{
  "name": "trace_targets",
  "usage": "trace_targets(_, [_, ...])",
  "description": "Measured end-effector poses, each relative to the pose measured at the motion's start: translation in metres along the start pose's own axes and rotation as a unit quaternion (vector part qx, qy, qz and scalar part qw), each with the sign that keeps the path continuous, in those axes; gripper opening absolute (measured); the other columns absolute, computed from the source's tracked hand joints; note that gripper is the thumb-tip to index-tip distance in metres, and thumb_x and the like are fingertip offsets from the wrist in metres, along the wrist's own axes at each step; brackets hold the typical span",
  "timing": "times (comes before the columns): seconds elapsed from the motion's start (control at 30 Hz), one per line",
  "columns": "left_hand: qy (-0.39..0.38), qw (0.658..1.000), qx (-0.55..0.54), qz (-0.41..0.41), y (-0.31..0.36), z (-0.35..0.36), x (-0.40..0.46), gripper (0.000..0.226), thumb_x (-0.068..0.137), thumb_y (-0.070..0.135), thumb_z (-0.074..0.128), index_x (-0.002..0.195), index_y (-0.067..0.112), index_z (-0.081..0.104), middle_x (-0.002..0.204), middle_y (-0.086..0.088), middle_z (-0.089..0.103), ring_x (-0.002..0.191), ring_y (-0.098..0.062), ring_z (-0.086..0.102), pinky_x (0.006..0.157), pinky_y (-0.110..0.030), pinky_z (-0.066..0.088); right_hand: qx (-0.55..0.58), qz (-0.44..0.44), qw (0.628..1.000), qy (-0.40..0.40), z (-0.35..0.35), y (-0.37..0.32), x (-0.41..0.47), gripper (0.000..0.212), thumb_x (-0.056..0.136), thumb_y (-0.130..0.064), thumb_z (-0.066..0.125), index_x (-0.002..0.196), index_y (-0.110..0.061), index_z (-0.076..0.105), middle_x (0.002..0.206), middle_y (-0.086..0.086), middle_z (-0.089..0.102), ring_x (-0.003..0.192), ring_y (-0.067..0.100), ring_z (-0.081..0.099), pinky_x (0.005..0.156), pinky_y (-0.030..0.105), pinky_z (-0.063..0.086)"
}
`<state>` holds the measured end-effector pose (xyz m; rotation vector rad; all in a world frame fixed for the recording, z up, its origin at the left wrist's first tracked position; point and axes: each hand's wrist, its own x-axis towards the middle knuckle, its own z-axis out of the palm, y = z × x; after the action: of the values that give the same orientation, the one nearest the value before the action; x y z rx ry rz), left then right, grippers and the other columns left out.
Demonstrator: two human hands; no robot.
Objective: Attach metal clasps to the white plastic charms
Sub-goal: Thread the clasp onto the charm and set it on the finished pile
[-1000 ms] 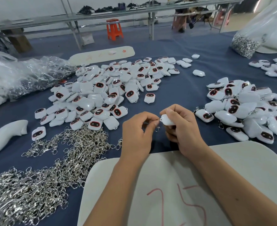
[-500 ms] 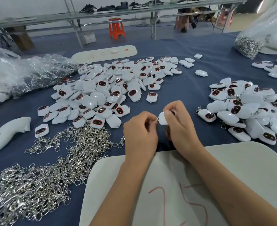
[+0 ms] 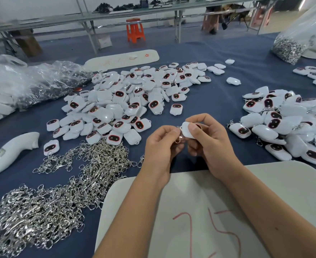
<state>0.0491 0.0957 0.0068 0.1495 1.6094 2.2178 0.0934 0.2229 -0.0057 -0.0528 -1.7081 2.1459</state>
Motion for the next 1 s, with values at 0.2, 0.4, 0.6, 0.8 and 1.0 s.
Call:
trace_targets(0.2, [0.063, 0.995, -0.001, 0.073, -0.004, 0.002, 0.001, 0.026, 0.094, -0.003, 0.064, 0.076, 0.016, 0.064, 0.067, -0.005, 0.062, 0.066, -0.016, 0.058, 0.067, -0.025, 0.051, 0.007, 0.03, 1.0, -0.007, -0.003, 0.001, 0.001, 0.01, 0.095, -0.018, 0.064, 0.102, -0.011, 0.066, 0.072, 0.008, 0.056, 0.054, 0.019, 0.044, 0.049, 0.029, 0.042])
trace_targets(0.4, [0.134, 0.977, 0.067, 0.149, -0.009, -0.004, 0.005, 0.012, 0.089, 0.0, 0.074, 0.086, 0.011, 0.069, 0.074, -0.007, 0.072, 0.069, -0.012, 0.066, 0.066, -0.019, 0.052, 0.02, 0.052, 0.998, -0.014, -0.006, 0.003, 0.002, 0.017, 0.091, -0.018, 0.068, 0.107, -0.012, 0.069, 0.077, 0.011, 0.063, 0.057, 0.017, 0.047, 0.051, 0.027, 0.045])
trace_targets(0.6, [0.155, 0.95, 0.155, 0.223, -0.008, -0.012, 0.008, 0.014, 0.088, 0.004, 0.076, 0.089, 0.017, 0.072, 0.076, 0.0, 0.072, 0.07, -0.006, 0.066, 0.067, -0.015, 0.05, 0.016, 0.033, 0.999, -0.022, -0.007, 0.004, 0.001, 0.02, 0.093, -0.022, 0.073, 0.11, -0.012, 0.074, 0.085, 0.015, 0.074, 0.052, 0.015, 0.043, 0.046, 0.026, 0.045])
trace_targets(0.8, [0.128, 0.98, -0.011, 0.15, -0.006, -0.01, 0.008, 0.019, 0.09, -0.005, 0.071, 0.088, 0.013, 0.075, 0.068, -0.001, 0.065, 0.069, -0.014, 0.057, 0.068, -0.023, 0.048, 0.007, 0.032, 0.999, -0.035, -0.006, 0.002, 0.001, 0.025, 0.089, -0.027, 0.078, 0.113, -0.02, 0.077, 0.077, 0.011, 0.071, 0.047, 0.015, 0.04, 0.043, 0.026, 0.043])
trace_targets(1.0, [0.141, 0.932, 0.21, 0.26, -0.002, -0.02, 0.009, 0.018, 0.088, 0.001, 0.075, 0.086, 0.019, 0.077, 0.077, 0.0, 0.072, 0.072, -0.013, 0.064, 0.07, -0.023, 0.052, -0.024, 0.033, 0.999, -0.032, -0.005, 0.003, 0.001, 0.031, 0.084, -0.016, 0.08, 0.114, -0.015, 0.074, 0.077, 0.011, 0.072, 0.052, 0.015, 0.047, 0.048, 0.028, 0.047])
